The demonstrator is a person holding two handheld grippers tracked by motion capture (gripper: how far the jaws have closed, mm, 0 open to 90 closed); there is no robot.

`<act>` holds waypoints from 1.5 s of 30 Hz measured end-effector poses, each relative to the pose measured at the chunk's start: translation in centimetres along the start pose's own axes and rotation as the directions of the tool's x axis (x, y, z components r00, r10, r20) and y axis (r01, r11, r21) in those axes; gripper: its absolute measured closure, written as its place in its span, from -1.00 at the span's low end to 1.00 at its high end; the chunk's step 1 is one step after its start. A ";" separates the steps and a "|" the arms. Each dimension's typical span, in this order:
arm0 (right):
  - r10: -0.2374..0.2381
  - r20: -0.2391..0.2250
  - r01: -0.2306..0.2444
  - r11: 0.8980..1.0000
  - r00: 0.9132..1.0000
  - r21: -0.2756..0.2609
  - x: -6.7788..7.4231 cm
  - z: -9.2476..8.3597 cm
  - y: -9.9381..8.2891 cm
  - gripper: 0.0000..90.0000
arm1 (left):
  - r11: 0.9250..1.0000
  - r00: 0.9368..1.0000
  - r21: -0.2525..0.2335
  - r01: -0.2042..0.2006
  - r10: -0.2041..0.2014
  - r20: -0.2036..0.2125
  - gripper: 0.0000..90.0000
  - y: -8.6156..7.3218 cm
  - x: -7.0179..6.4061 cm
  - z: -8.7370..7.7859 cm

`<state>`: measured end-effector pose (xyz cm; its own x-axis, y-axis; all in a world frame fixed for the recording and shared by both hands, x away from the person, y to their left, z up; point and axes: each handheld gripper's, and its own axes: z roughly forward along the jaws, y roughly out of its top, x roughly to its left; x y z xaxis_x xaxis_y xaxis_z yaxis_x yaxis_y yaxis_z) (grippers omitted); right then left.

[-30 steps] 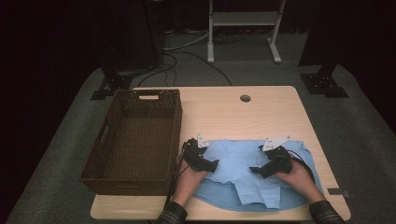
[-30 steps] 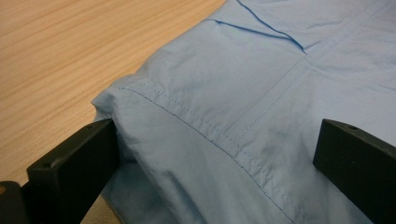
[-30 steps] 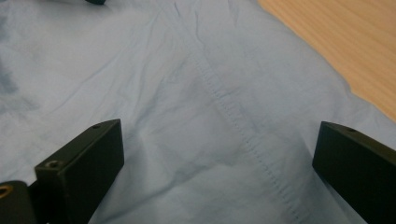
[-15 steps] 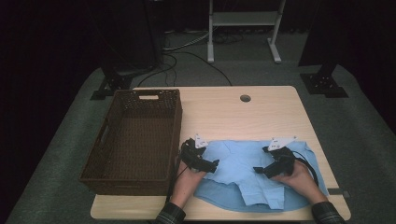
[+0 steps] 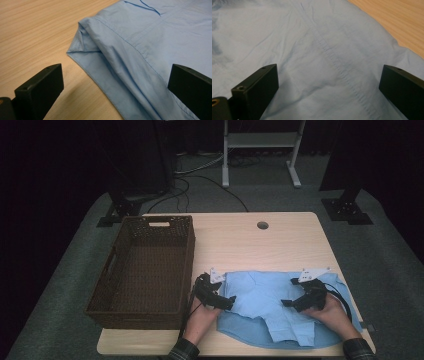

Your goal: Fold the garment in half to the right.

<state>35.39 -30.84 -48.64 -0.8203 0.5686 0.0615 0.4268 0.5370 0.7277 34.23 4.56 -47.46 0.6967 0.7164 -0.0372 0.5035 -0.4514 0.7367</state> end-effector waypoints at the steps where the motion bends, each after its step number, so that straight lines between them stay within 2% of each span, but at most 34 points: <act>1: 0.000 0.000 0.000 1.000 1.000 0.000 0.0 0.0 0.0 -0.97 | 1.000 1.000 0.000 0.000 0.000 0.000 -1.00 0.0 0.0 0.0; 4: -0.010 0.008 0.010 1.000 1.000 0.004 0.1 0.0 0.0 -0.97 | 1.000 1.000 0.003 0.005 -0.005 0.004 -1.00 -0.1 -0.3 0.3; 6: -0.010 0.008 0.010 1.000 1.000 0.004 0.1 0.0 0.0 -0.97 | 1.000 1.000 0.020 0.000 0.001 -0.021 -0.92 -0.1 -0.5 0.6; 11: -0.010 0.008 0.010 1.000 1.000 0.004 0.1 0.0 0.0 -0.97 | 1.000 1.000 0.025 -0.010 0.010 -0.010 -0.88 -0.1 -1.0 0.8; 18: -0.011 0.009 0.011 1.000 1.000 0.004 0.1 0.0 0.0 -0.97 | 1.000 0.999 -0.002 -0.030 0.030 -0.012 -0.67 -0.4 -1.7 0.8; 21: -0.011 0.009 0.011 1.000 1.000 0.003 0.1 0.1 0.0 -0.97 | 0.999 0.999 -0.027 -0.034 0.034 -0.010 -0.47 -0.5 -2.1 0.7; 22: -0.011 0.009 0.011 1.000 1.000 0.004 0.1 0.1 0.0 -0.97 | 0.999 0.999 -0.037 -0.037 0.037 -0.001 -0.30 -0.5 -2.2 0.7; 24: -0.011 0.009 0.011 1.000 1.000 0.004 0.1 0.1 0.0 -0.97 | 0.998 0.999 -0.043 -0.036 0.036 0.001 -0.23 -0.5 -2.2 0.7; 28: -0.012 0.010 0.012 1.000 1.000 0.005 0.1 0.1 0.0 -0.97 | 0.998 1.000 -0.059 -0.019 0.020 0.021 0.28 -0.6 -2.1 0.6; 32: -0.014 0.012 0.014 1.000 1.000 0.005 0.2 0.1 0.0 -0.97 | 0.998 0.996 -0.054 0.018 -0.013 0.088 0.85 -0.5 -2.0 0.7; 35: -0.014 0.015 0.014 1.000 1.000 0.007 0.2 0.1 0.0 -0.97 | 0.999 0.996 -0.050 0.019 -0.015 0.093 0.88 -0.5 -1.8 0.6; 39: -0.018 0.017 0.018 1.000 1.000 0.009 0.3 0.2 0.2 -0.97 | 0.997 0.993 -0.051 0.051 -0.045 0.109 0.90 -0.3 -1.3 0.1; 41: -0.022 0.020 0.022 1.000 1.000 0.011 0.6 0.5 0.4 -0.97 | 0.997 0.993 -0.059 0.051 -0.044 0.107 0.90 0.0 -1.2 -0.5; 42: -0.027 0.024 0.027 1.000 0.999 0.013 0.8 0.8 0.6 -0.97 | 0.995 0.992 -0.076 0.061 -0.052 0.111 0.90 0.4 -1.0 -1.2; 45: -0.032 0.024 0.032 0.999 0.999 0.015 1.0 1.1 0.9 -0.97 | 0.991 0.990 -0.103 0.081 -0.068 0.123 0.90 0.6 -0.8 -2.0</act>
<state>35.37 -29.15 -48.68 -0.8241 0.5660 0.0217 0.4061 0.5637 0.7192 32.95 4.75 -45.62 0.7187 0.6742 -0.1701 0.5027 -0.3347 0.7970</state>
